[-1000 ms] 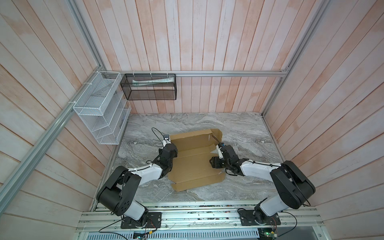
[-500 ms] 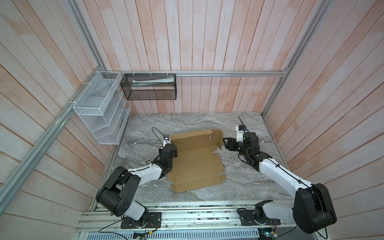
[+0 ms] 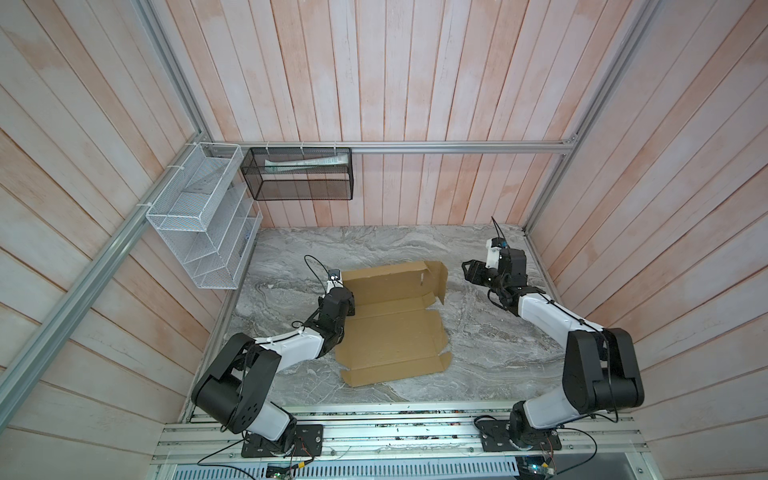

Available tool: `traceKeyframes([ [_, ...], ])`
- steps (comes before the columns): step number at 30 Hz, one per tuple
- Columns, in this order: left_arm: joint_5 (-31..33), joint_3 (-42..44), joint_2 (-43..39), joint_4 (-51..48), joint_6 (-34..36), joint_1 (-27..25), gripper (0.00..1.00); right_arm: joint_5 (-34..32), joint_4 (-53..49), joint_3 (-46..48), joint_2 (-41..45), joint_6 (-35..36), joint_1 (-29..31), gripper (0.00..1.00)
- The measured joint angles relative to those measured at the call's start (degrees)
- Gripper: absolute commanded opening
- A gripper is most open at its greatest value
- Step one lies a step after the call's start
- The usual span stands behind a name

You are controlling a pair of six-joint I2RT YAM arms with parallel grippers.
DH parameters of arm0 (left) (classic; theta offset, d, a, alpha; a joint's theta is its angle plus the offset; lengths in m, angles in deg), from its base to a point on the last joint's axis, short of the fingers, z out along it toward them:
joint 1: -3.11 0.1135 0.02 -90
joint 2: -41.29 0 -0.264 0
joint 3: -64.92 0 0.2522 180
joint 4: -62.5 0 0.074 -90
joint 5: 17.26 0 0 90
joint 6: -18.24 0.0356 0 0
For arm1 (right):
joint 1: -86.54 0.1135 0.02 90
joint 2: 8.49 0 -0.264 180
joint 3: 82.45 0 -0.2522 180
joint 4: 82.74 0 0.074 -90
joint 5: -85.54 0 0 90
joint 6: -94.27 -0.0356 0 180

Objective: Fold the paper box

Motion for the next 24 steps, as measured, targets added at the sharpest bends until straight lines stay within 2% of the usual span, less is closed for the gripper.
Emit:
traceKeyframes([
  [6,-1.8,-0.4,-0.1,-1.6,0.5,0.2,0.00,7.5,1.4,-0.5,-5.1,6.6,-1.1,0.64],
  [11,-2.6,-0.6,-1.0,-2.8,1.1,0.4,0.00,12.0,1.5,-0.5,-5.7,12.3,-1.0,0.63],
  [24,-5.0,-1.5,-1.5,-3.6,1.9,1.2,0.00,14.0,0.8,3.0,-4.9,22.6,0.9,0.63],
])
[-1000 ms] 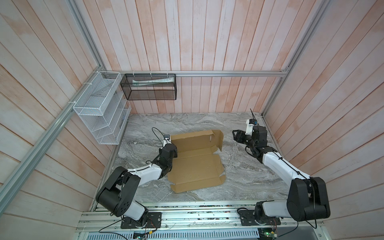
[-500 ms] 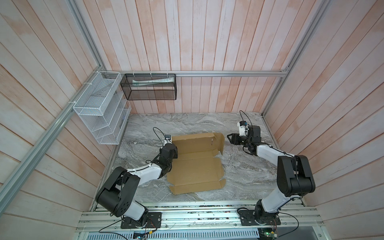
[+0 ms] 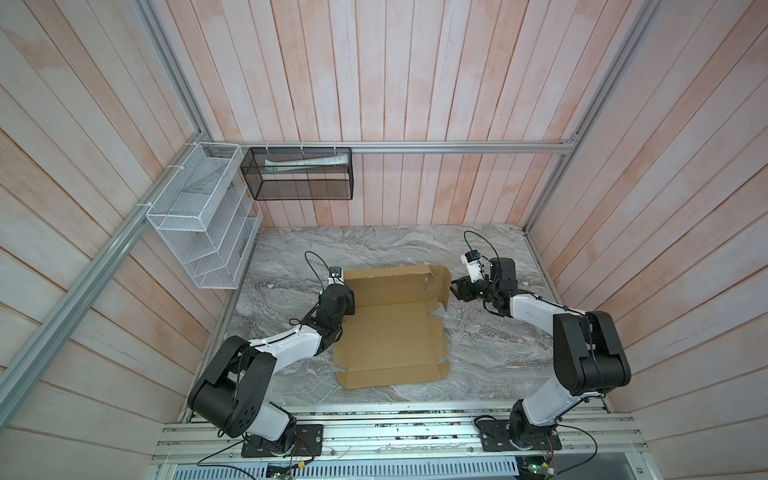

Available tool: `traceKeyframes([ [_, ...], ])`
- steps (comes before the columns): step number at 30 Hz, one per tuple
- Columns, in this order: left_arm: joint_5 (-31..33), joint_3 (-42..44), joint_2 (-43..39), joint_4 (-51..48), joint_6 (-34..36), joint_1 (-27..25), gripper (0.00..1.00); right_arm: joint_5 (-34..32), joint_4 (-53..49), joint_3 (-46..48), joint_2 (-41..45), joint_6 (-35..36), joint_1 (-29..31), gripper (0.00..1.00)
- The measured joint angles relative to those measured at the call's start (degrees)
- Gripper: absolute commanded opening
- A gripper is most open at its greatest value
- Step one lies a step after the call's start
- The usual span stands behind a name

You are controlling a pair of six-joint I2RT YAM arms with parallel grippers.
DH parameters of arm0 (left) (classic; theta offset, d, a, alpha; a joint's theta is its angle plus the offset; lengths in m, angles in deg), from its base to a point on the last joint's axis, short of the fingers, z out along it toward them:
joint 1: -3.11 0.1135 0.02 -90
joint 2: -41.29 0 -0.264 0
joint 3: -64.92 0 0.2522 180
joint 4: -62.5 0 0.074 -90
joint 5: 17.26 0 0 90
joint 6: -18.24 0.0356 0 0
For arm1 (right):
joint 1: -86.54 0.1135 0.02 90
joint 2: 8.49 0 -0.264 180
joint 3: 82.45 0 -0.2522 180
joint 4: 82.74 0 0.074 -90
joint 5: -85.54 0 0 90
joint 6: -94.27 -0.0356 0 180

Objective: Fold the paper box

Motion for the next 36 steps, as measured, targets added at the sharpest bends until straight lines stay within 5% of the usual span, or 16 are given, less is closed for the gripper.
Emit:
traceKeyframes([
  [36,-2.3,-1.5,0.0,-0.5,0.1,0.4,0.00,3.1,-2.8,2.3,4.4,2.3,5.1,0.57],
])
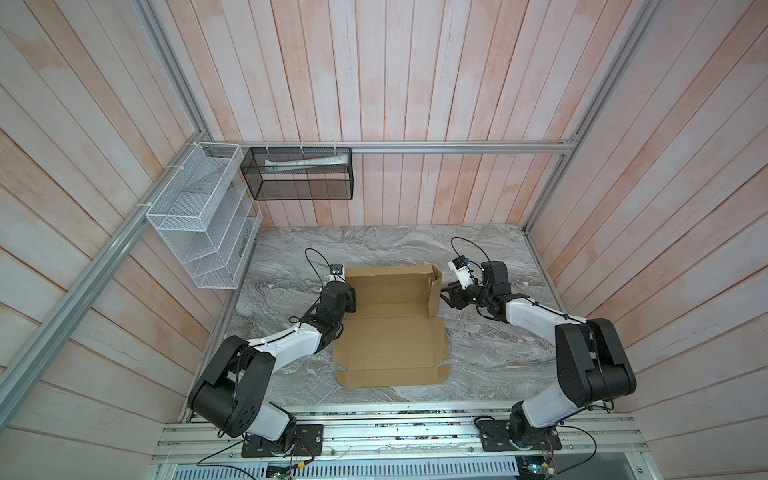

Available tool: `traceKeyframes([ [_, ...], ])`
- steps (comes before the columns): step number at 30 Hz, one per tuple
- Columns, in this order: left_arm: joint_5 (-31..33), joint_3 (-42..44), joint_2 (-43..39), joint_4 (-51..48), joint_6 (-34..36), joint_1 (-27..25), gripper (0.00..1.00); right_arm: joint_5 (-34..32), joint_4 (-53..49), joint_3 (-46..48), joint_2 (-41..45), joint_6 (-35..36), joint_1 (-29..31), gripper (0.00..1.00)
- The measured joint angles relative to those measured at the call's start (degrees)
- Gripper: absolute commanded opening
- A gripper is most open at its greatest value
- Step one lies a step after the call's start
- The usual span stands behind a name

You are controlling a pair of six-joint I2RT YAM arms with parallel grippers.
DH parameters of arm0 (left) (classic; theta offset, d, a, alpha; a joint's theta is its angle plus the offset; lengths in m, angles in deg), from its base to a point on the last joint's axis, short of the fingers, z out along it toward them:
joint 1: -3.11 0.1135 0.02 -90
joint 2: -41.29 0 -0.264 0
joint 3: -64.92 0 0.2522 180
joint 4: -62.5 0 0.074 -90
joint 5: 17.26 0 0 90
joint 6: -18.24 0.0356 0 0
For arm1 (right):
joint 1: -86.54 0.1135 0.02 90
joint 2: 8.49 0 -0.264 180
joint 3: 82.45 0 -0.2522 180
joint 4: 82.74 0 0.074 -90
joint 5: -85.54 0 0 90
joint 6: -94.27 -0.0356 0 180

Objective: Fold the paper box

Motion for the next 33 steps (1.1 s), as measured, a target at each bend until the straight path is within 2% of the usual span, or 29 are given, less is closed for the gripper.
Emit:
traceKeyframes([
  [7,0.0,0.0,0.0,0.0,0.0,0.0,0.00,-0.8,-0.4,2.7,3.3,-0.4,0.3,0.57],
  [33,0.0,0.0,0.0,0.0,0.0,0.0,0.00,-2.2,-2.1,3.3,4.7,-0.4,0.9,0.53],
])
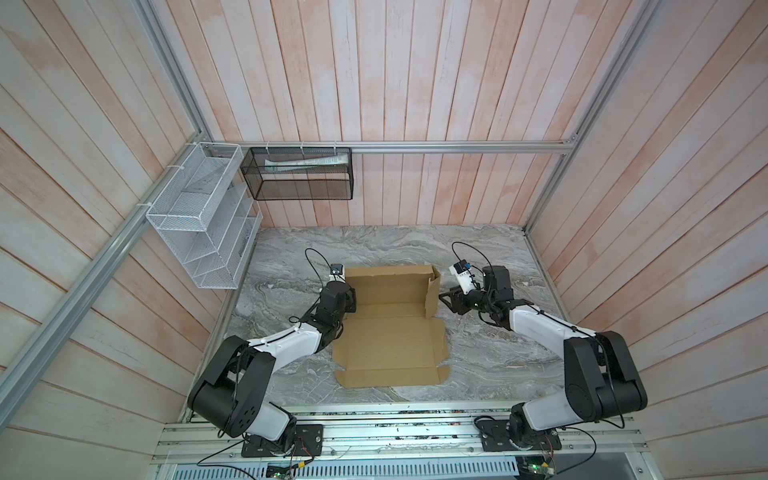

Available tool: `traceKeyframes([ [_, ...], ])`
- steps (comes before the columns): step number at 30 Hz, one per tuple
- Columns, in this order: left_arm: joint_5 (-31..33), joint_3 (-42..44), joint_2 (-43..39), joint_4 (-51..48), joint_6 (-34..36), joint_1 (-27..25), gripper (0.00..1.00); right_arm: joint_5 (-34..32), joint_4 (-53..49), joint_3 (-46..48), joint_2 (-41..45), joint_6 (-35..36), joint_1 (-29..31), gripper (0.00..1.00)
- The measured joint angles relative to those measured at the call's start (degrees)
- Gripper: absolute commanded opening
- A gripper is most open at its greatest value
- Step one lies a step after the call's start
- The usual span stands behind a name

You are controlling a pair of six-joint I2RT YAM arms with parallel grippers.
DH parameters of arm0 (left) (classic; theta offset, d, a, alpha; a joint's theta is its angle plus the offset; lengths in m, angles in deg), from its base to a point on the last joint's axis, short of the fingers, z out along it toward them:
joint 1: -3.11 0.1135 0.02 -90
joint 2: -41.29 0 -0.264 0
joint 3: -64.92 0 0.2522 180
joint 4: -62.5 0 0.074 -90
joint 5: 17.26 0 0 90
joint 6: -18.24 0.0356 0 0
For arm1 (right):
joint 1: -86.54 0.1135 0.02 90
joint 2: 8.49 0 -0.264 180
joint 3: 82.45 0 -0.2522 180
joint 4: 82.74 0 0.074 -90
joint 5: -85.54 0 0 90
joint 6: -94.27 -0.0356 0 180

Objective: Fold the paper box

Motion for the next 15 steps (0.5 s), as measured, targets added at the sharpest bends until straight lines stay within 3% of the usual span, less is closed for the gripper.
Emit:
traceKeyframes([
  [15,0.0,0.0,-0.2,0.0,0.0,0.0,0.00,-0.4,-0.5,0.3,0.3,-0.2,0.7,0.44],
])
